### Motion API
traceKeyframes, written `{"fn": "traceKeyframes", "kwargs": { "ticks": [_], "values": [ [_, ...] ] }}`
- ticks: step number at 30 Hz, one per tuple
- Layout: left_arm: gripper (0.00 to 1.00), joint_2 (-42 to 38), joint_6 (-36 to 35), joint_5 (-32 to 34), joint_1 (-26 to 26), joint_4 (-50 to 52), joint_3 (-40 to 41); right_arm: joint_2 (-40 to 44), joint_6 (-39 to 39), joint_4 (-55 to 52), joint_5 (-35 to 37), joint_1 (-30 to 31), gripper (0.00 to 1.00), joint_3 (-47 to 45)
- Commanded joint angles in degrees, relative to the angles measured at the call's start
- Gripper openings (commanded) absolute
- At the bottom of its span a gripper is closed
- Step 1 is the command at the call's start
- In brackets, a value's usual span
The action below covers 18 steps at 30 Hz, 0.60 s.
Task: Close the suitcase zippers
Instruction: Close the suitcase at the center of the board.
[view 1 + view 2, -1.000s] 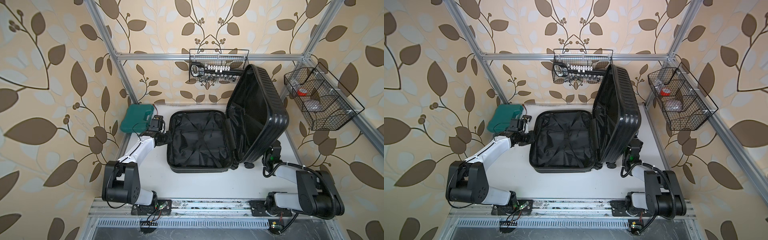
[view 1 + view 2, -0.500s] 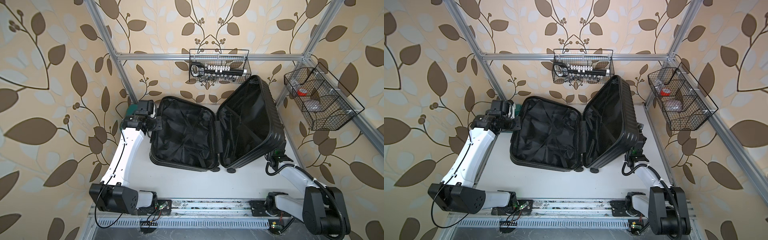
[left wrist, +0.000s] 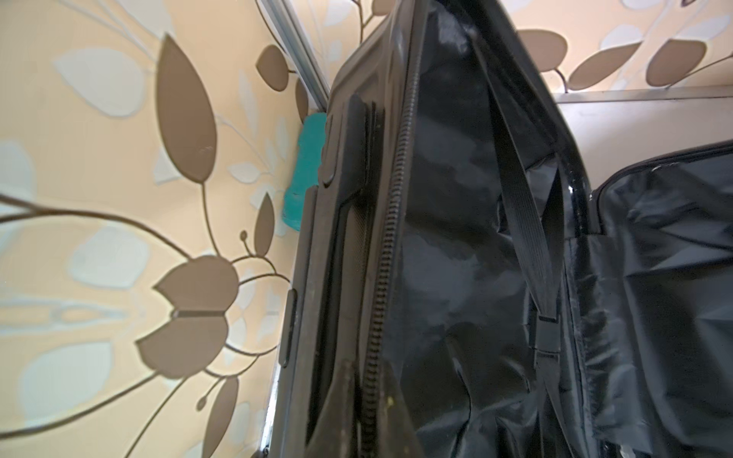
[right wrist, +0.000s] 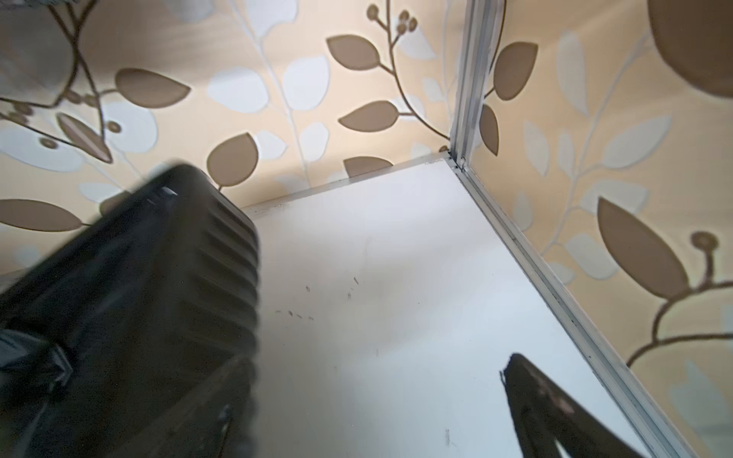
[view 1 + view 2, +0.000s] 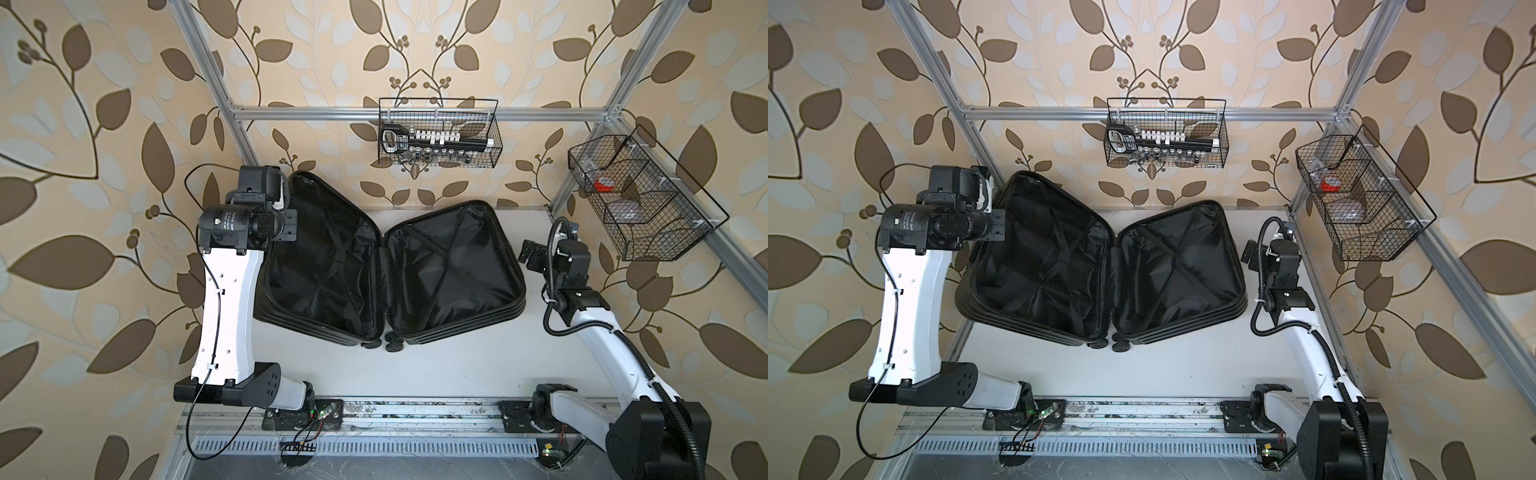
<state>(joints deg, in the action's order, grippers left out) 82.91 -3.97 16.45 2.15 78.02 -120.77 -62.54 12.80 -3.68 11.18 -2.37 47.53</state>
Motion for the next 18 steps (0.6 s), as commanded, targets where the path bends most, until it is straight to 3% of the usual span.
{"fn": "traceKeyframes", "kwargs": {
  "ticks": [1, 11, 18],
  "values": [
    [0.00, -0.9, 1.5, -2.4, 0.3, -5.8, -6.1, 1.2, -1.1, -7.0, -5.2, 0.2, 1.00, 3.8],
    [0.01, -1.3, 3.9, -4.7, 0.3, -6.6, -8.4, -7.1, -4.4, -11.3, -17.6, 0.3, 0.96, 5.7],
    [0.07, -3.7, 4.5, -12.3, 0.3, -8.8, -6.7, -17.9, -4.8, -10.2, -16.0, 0.3, 0.83, 6.0]
  ]
}}
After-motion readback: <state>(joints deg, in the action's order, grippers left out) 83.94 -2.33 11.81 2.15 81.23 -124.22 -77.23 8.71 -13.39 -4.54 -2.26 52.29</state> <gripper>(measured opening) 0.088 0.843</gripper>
